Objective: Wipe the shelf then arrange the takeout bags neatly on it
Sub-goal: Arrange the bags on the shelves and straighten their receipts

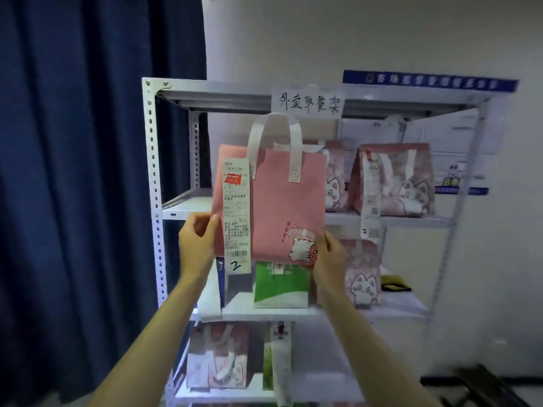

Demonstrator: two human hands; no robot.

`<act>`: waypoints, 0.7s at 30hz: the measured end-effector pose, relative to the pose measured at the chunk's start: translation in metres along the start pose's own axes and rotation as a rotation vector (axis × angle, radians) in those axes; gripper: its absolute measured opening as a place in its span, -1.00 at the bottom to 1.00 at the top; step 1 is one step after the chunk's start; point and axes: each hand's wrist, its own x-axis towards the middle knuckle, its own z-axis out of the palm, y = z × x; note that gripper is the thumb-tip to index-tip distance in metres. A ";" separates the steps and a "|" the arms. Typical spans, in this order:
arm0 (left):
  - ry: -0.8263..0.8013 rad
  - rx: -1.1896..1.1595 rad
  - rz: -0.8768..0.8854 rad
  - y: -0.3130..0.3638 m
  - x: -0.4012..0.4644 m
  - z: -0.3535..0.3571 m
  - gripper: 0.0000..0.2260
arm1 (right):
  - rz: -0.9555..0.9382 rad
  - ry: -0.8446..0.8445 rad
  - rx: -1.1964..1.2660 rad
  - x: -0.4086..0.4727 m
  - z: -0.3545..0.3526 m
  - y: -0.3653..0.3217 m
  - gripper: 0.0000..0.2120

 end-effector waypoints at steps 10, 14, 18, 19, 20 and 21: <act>-0.230 -0.035 -0.123 -0.007 -0.029 0.097 -0.88 | 0.046 0.190 -0.037 0.001 -0.120 -0.010 -0.74; -0.260 -0.053 -0.173 -0.023 0.006 0.123 -0.88 | 0.030 0.230 -0.050 0.019 -0.136 -0.006 -0.73; -0.180 0.016 -0.154 -0.037 0.051 0.141 -0.81 | -0.002 0.264 -0.103 0.046 -0.137 0.004 -0.74; -0.164 0.040 -0.150 -0.041 0.062 0.145 -0.81 | -0.015 0.271 -0.125 0.052 -0.135 0.008 -0.73; -0.148 0.064 -0.149 -0.045 0.073 0.149 -0.80 | -0.022 0.278 -0.142 0.058 -0.133 0.010 -0.72; -0.137 0.091 -0.147 -0.049 0.085 0.153 -0.79 | -0.025 0.285 -0.150 0.064 -0.130 0.015 -0.72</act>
